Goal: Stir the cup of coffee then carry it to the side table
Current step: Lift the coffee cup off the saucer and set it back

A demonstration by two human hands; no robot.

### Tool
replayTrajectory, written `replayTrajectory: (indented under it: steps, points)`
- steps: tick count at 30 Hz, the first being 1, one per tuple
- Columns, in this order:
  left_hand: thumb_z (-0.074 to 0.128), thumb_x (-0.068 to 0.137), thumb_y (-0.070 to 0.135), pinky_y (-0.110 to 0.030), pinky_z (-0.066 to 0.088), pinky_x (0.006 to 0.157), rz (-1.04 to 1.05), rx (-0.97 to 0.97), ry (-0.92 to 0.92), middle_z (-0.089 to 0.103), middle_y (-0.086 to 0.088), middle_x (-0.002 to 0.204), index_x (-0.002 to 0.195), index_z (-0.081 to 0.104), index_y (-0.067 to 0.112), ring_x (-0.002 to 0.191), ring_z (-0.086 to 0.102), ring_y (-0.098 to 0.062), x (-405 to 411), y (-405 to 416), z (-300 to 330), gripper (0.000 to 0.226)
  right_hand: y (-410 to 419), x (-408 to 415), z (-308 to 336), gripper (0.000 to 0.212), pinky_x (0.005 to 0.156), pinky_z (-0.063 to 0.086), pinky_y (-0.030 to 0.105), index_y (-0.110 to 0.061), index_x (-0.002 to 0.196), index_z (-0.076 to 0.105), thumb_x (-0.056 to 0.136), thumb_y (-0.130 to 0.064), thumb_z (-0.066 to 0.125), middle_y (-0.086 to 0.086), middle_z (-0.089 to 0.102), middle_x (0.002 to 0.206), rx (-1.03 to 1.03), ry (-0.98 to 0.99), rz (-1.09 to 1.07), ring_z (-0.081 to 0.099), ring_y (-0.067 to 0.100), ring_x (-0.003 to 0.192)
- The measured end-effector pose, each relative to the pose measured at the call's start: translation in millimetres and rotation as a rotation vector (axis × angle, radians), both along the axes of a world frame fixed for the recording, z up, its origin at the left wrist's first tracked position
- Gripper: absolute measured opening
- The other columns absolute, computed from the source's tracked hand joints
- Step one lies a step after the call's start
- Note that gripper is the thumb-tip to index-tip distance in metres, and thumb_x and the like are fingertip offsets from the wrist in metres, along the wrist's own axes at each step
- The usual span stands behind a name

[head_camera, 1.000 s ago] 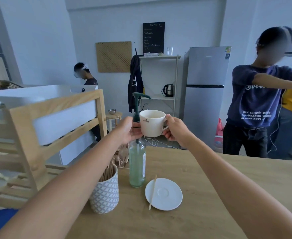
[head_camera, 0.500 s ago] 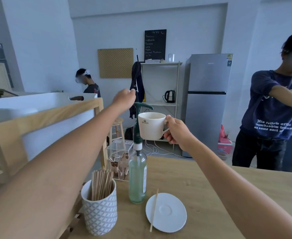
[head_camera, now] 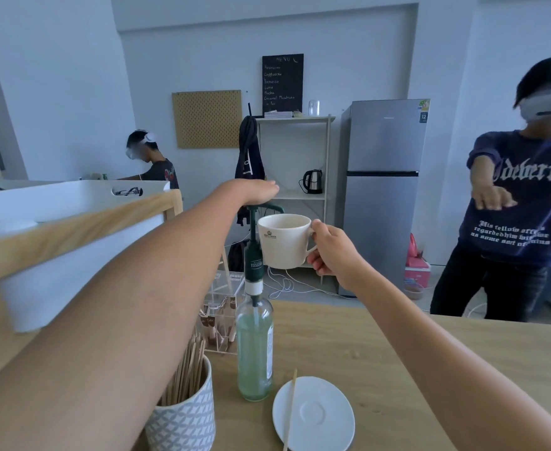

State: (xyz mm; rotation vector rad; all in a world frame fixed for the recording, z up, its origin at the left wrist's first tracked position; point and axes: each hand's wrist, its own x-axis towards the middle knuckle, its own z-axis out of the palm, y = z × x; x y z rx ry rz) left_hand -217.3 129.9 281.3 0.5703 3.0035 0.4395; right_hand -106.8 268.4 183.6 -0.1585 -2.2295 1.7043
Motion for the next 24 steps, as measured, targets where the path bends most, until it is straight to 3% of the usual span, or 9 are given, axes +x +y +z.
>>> replayTrajectory:
  steps: [3,13,17,22,24]
  points:
    - [0.022,0.098,0.039,-0.049,0.007,0.119,-0.016,-0.008,-0.048,0.002,-0.002,0.162,0.152,0.007,0.031,0.148,0.005,-0.025,-2.3,-2.9,-1.1,0.056,0.0,0.6,1.0,0.034,0.040,0.042,0.021,-0.024,0.078,0.054,0.095,-0.039,0.029,0.003,0.057,0.051,-0.012,0.003,-0.008,0.048,0.011,0.036]
    - [0.018,0.099,0.043,-0.043,0.011,0.117,0.038,0.020,-0.089,0.015,-0.006,0.160,0.150,0.022,0.016,0.145,0.017,-0.025,3.3,-1.4,-7.7,0.058,-3.7,6.0,1.9,0.033,0.038,0.041,0.020,-0.025,0.078,0.053,0.096,-0.040,0.030,0.003,0.056,0.050,-0.028,0.007,-0.001,0.048,0.010,0.035]
    - [0.019,0.097,0.043,-0.041,0.023,0.107,0.030,0.027,-0.095,0.035,-0.005,0.146,0.138,0.039,0.015,0.122,0.034,-0.020,3.7,-3.3,-13.5,0.053,-4.4,8.9,0.7,0.034,0.037,0.040,0.019,-0.025,0.077,0.053,0.095,-0.040,0.030,0.004,0.057,0.052,-0.020,0.003,-0.004,0.048,0.010,0.034]
    - [0.019,0.095,0.038,-0.044,0.023,0.110,0.023,0.036,-0.036,0.021,-0.006,0.157,0.148,0.023,0.024,0.138,0.028,-0.027,7.5,-3.4,-15.1,0.055,-5.9,12.7,-1.3,0.035,0.036,0.040,0.018,-0.022,0.078,0.054,0.095,-0.040,0.030,0.004,0.058,0.053,-0.024,-0.005,-0.013,0.049,0.010,0.036]
    - [0.017,0.093,0.041,-0.044,0.024,0.111,0.006,0.039,-0.024,0.022,-0.003,0.156,0.146,0.026,0.025,0.138,0.027,-0.026,9.1,-4.5,-15.0,0.056,-6.5,14.1,-1.8,0.035,0.036,0.040,0.018,-0.021,0.079,0.054,0.095,-0.039,0.030,0.004,0.058,0.053,-0.026,-0.008,-0.013,0.049,0.011,0.037]
